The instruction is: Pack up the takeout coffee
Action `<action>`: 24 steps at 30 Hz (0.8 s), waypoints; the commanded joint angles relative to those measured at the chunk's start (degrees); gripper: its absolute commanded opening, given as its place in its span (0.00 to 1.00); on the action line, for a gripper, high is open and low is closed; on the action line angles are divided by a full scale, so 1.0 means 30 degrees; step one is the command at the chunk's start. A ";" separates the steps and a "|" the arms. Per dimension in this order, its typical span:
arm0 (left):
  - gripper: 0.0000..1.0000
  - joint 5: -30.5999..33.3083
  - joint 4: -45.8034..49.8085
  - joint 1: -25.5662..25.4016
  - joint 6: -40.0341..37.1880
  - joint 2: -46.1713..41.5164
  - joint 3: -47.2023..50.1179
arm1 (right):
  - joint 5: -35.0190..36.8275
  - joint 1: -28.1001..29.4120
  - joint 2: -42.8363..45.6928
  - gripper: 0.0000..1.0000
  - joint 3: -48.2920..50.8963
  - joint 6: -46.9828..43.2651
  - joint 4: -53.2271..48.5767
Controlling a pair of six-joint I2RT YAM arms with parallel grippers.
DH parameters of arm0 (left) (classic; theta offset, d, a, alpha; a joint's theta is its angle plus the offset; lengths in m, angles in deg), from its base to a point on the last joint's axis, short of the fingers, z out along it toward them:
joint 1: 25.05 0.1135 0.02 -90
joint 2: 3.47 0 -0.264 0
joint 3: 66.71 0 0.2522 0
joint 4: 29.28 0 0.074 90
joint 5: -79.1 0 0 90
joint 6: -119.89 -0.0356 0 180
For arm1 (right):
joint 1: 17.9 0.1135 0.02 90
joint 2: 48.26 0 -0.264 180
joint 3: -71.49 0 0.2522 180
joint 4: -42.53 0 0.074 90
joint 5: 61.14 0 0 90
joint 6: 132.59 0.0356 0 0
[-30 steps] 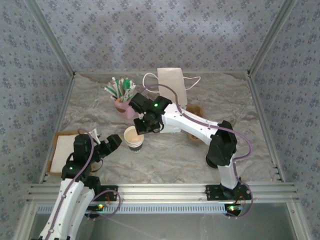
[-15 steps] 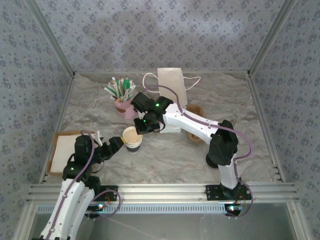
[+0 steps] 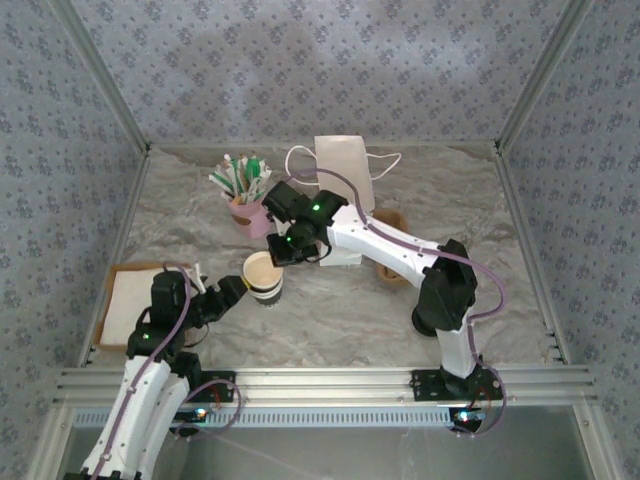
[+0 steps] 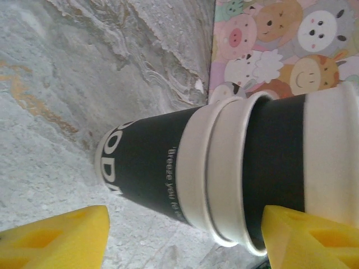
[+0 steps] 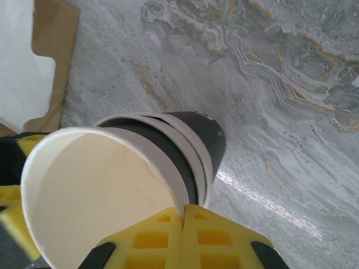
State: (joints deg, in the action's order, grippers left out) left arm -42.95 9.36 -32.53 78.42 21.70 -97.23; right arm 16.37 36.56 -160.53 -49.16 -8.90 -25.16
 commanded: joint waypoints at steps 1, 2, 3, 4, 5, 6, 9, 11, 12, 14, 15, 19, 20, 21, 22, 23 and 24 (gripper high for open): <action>0.72 0.0582 0.0853 0.0177 -0.0866 0.0275 -0.0500 | -0.0564 -0.0035 -0.0050 0.00 -0.1074 0.0303 -0.0216; 0.72 0.0649 0.0930 0.0180 -0.0959 0.0319 -0.0560 | -0.0545 -0.0054 -0.0092 0.00 -0.1135 0.0290 -0.0241; 0.72 0.0665 0.0977 0.0166 -0.1005 0.0318 -0.0597 | -0.0484 -0.0054 -0.0077 0.00 -0.1269 0.0284 -0.0352; 0.72 0.0665 0.1020 0.0209 -0.1011 0.0313 -0.0639 | -0.0382 -0.0051 -0.0079 0.00 -0.1398 0.0270 -0.0466; 0.72 0.0642 0.1047 0.0210 -0.1020 0.0285 -0.0683 | -0.0277 -0.0047 -0.0071 0.00 -0.1591 0.0190 -0.0714; 0.72 0.0665 0.1078 0.0210 -0.1006 0.0254 -0.0714 | -0.0034 -0.0061 -0.0031 0.00 -0.1845 0.0071 -0.1015; 0.73 0.0747 0.1294 0.0210 -0.0999 0.0126 -0.0968 | 0.0875 -0.0048 0.0421 0.00 -0.2709 -0.0207 -0.2073; 0.73 0.0908 0.1507 0.0234 -0.1061 -0.0007 -0.1243 | 0.1296 -0.0064 0.0927 0.00 -0.3096 -0.0328 -0.2409; 0.73 0.1003 0.1610 0.0236 -0.1152 -0.0023 -0.1420 | 0.1455 -0.0086 0.1222 0.00 -0.3305 -0.0384 -0.2578; 0.74 0.1155 0.1811 0.0214 -0.1271 0.0011 -0.1726 | 0.1754 -0.0062 0.1753 0.00 -0.3612 -0.0392 -0.2839; 0.74 0.1206 0.1812 0.0234 -0.1295 0.0076 -0.1847 | 0.1917 -0.0047 0.2040 0.00 -0.3778 -0.0423 -0.2941; 0.77 0.1439 0.2077 0.0261 -0.1477 0.0195 -0.2462 | 0.2621 0.0055 0.3294 0.00 -0.3682 -0.0668 -0.3450; 0.79 0.1507 0.2243 0.0268 -0.1583 0.0195 -0.2696 | 0.2818 0.0081 0.3678 0.00 -0.3403 -0.0755 -0.3498; 0.82 0.1514 0.2404 0.0267 -0.1716 0.0203 -0.3012 | 0.2932 0.0147 0.4166 0.00 -0.2976 -0.0814 -0.3511; 0.83 0.1515 0.2600 0.0267 -0.1878 0.0208 -0.3272 | 0.3038 0.0182 0.4589 0.00 -0.2517 -0.0830 -0.3497; 0.86 0.1565 0.2904 0.0269 -0.2095 0.0242 -0.3644 | 0.3161 0.0227 0.5091 0.00 -0.1955 -0.0886 -0.3410; 0.89 0.1627 0.3206 0.0241 -0.2308 0.0223 -0.4040 | 0.3284 0.0310 0.5621 0.00 -0.1299 -0.0940 -0.3308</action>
State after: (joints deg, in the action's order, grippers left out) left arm -38.82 16.40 -32.16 74.07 22.49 -105.42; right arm 23.71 36.77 -147.66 -56.30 -10.50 -32.79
